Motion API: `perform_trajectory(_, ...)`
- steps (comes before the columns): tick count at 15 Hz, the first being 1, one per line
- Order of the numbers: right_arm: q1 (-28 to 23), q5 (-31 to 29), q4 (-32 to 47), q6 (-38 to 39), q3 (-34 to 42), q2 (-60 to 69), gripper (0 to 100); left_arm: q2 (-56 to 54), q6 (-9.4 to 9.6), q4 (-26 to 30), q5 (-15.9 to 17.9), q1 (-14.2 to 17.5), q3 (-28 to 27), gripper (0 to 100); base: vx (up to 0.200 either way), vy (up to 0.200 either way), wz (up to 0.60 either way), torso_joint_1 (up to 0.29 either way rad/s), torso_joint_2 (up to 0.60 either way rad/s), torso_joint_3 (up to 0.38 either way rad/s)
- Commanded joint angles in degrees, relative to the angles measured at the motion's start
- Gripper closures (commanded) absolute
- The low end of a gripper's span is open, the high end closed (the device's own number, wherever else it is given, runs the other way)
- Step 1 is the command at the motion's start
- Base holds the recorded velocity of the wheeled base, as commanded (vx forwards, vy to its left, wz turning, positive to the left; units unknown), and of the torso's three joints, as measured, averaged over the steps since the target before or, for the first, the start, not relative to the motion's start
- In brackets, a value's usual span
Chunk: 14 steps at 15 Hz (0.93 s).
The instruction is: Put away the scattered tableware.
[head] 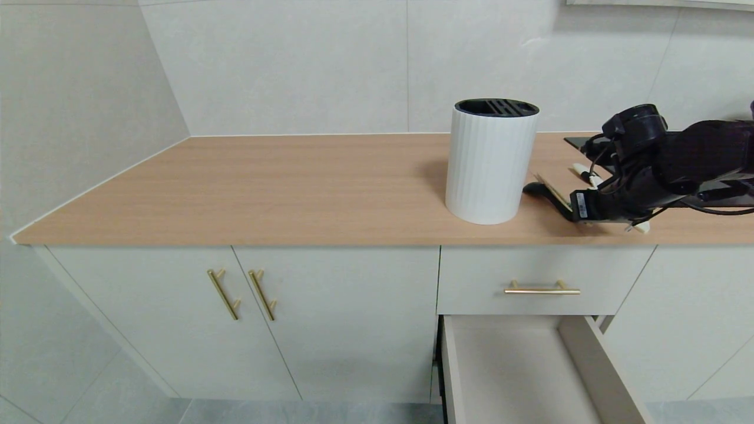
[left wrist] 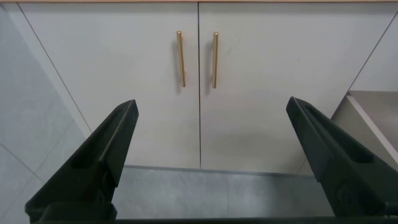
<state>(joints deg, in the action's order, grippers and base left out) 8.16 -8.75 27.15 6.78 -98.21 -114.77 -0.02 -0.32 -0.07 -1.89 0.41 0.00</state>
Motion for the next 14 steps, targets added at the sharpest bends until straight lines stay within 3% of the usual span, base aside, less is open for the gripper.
perform_trajectory(1,0.02,-0.04,0.01,-0.01,0.12,0.69,100,0.02,-0.03,-0.01,-0.04,0.02,0.0,0,0.0,0.0,0.0,0.0,0.0,0.0)
perform_trajectory(5,0.02,-0.12,-0.08,1.57,3.9,7.46,100,0.02,-0.03,-0.01,0.04,0.02,0.0,0,0.0,0.0,0.0,0.0,0.0,0.0)
perform_trajectory(8,0.63,0.58,-0.34,2.36,16.47,21.26,100,0.02,-0.03,-0.01,-0.04,0.02,0.0,0,0.0,0.0,0.0,0.0,0.0,0.0)
perform_trajectory(14,6.26,9.54,-0.34,2.1,36.24,44.73,100,0.02,-0.03,-0.01,-0.04,0.02,0.0,0,0.0,0.0,0.0,0.0,0.0,0.0)
